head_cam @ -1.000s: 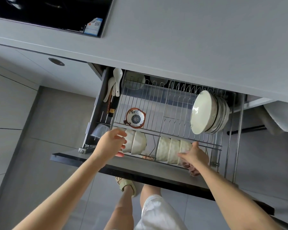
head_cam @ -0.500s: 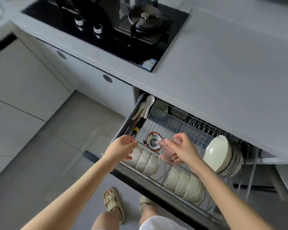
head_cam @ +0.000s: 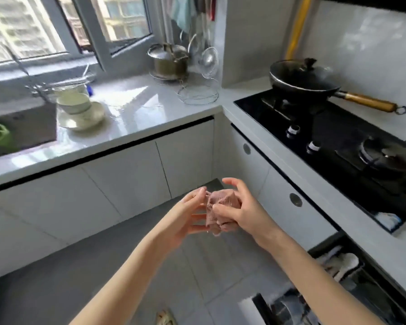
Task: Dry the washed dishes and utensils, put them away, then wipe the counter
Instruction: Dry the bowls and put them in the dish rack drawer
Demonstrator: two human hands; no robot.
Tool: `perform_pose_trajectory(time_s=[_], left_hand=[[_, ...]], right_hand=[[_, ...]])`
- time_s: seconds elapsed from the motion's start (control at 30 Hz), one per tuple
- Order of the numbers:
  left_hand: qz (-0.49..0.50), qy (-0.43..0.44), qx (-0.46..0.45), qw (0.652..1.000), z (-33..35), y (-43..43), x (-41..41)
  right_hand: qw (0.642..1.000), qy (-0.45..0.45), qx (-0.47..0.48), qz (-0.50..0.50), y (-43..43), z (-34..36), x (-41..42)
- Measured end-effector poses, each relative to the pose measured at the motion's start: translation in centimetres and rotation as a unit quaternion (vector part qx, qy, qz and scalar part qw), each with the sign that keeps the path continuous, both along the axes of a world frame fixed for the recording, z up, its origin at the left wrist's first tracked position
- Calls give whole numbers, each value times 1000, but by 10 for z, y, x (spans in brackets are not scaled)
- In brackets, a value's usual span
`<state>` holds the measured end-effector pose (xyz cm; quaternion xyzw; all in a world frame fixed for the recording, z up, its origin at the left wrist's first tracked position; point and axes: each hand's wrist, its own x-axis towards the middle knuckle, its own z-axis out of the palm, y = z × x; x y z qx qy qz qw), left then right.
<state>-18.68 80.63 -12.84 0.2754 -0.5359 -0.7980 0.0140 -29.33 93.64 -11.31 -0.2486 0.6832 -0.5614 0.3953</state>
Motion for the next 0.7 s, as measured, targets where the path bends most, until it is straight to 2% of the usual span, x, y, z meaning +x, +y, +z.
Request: perform_pose_trajectory(time_s=[0.13,0.23,0.37,0.5,0.7], left_hand=[[110,14,-61,992,22,-111,34],[197,25,-87,976,36,-187,54],[223,25,-101,969,43,-275,73],[237,11,-103,966,39,-347,72],[373,-82,-82,921,15,-475,42]], right_hand=[[996,76,5,47,-124,16,20],[993,91,-11,71,-203,25,29],[990,118,-27,70,-294,34,28],[983,145,-14,114,-380,35,8],[927,319,-6,196,-506,38,-45]])
